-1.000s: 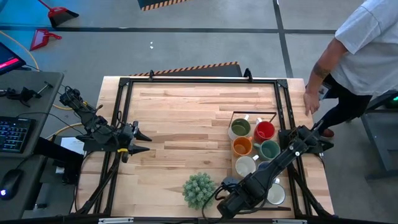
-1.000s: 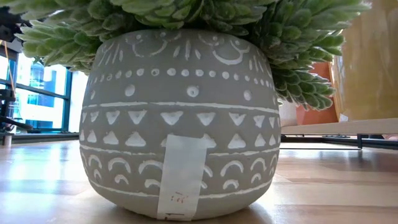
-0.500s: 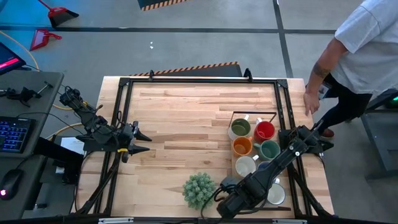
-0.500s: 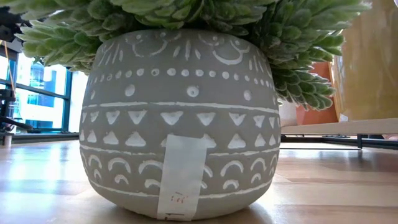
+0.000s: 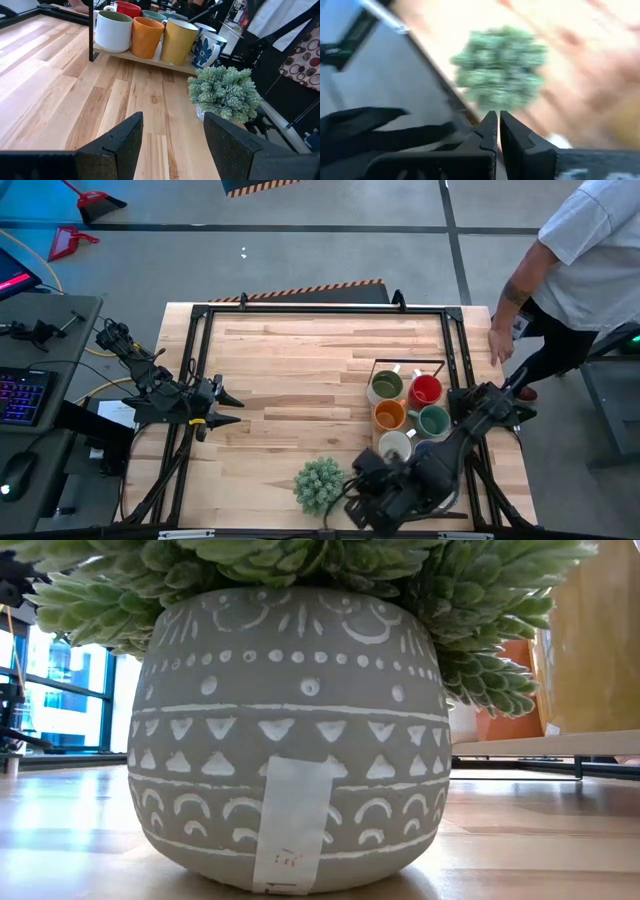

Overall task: Place coffee mugs
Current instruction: Adjust the mugs on the shelf

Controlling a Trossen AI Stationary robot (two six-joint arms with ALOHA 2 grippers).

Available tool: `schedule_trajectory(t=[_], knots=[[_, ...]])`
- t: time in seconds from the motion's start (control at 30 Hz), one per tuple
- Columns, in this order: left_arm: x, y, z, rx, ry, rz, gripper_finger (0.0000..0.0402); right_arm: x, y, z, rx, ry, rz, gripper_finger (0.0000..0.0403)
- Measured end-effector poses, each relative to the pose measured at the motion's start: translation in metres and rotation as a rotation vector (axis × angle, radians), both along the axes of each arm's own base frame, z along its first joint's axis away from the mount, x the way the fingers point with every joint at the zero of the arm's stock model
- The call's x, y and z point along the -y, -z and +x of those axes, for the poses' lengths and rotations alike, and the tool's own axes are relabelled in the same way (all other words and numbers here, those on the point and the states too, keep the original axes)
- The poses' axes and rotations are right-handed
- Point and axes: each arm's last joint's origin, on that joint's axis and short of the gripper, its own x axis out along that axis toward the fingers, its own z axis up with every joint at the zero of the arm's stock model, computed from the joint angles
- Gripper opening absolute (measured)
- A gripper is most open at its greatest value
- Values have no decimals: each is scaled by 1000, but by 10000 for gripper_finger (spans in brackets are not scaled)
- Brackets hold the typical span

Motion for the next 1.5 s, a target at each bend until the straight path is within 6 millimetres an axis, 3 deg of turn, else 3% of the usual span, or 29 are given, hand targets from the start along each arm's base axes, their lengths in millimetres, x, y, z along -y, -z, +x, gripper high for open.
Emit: schedule_trajectory(t=[0.17,0.33,0.43,0.63,0.8,0.93,1.2,1.37,1.5], knots=[[0,0,0,0,0,0,197,10,-13,-32,-176,133,-71,0],[0,0,0,1,0,-1,197,0,-14,-49,-187,182,-24,0],[0,0,0,1,0,-2,197,-10,-2,-60,-260,195,8,0],[0,0,0,0,0,-1,197,-28,32,-82,-409,381,44,0],[0,0,0,-1,-5,-22,197,-31,34,-94,-234,464,-12,0],[0,0,0,-5,-12,-53,197,-22,11,-105,-148,415,0,0],[0,0,0,-5,-14,-58,197,19,-19,-155,-271,341,124,0],[0,0,0,-7,-16,-66,197,38,-17,-195,-420,363,203,0],[0,0,0,-6,-30,-77,197,43,2,-216,-549,411,178,0]])
